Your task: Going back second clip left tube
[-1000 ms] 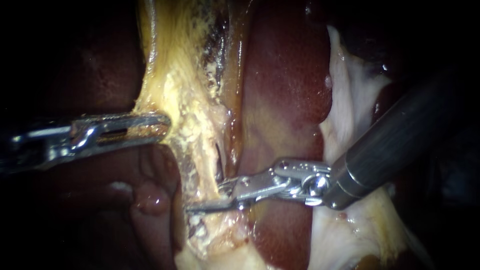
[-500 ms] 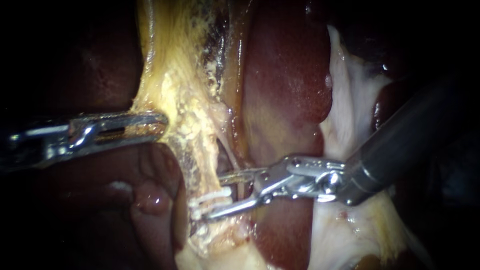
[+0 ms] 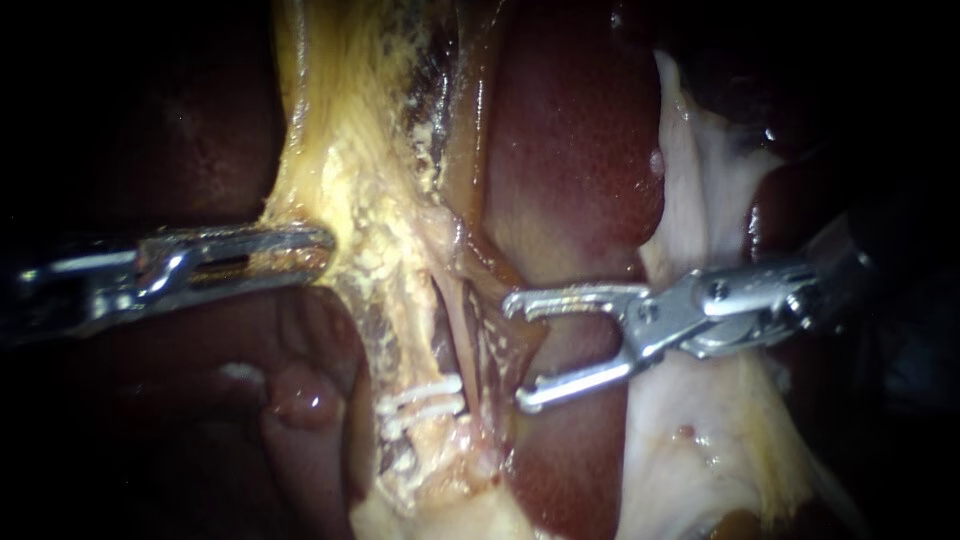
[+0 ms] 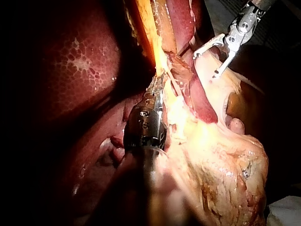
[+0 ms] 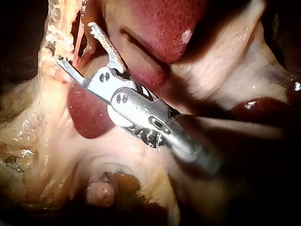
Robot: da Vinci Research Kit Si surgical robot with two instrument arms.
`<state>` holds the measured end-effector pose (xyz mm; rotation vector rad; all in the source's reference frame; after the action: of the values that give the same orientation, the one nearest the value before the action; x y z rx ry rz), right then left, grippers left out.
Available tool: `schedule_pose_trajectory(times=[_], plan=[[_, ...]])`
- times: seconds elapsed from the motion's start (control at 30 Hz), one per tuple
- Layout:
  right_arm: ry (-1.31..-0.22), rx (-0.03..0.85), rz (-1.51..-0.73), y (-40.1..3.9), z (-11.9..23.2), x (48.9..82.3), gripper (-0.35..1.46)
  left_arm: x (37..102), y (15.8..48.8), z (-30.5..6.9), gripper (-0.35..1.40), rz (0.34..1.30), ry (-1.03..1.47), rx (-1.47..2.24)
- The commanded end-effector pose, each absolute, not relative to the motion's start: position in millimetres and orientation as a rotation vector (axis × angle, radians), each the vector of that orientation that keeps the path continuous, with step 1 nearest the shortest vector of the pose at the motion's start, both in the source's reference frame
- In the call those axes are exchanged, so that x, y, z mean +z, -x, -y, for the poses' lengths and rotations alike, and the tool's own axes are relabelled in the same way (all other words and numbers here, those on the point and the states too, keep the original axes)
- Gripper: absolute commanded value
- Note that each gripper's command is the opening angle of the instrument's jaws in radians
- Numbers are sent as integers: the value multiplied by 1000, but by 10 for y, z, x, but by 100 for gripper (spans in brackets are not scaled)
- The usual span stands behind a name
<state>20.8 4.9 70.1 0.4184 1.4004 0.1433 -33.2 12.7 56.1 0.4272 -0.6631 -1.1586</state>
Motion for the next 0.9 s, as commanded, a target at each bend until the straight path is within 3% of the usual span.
schedule_pose_trajectory(times=[0.03, 0.3, 0.67, 0.9], plan=[[-406, 135, -1397, -203, -52, 698, 60, 562, 333, -127, -35, 663, -426, -1158], [-382, 121, -1396, -193, -56, 693, 60, 586, 342, -116, -35, 674, -430, -1150], [-375, 110, -1398, -194, -54, 692, 60, 674, 364, -118, -35, 623, -450, -1128], [-375, 110, -1399, -193, -54, 692, 60, 675, 373, -115, -35, 621, -454, -1127]])
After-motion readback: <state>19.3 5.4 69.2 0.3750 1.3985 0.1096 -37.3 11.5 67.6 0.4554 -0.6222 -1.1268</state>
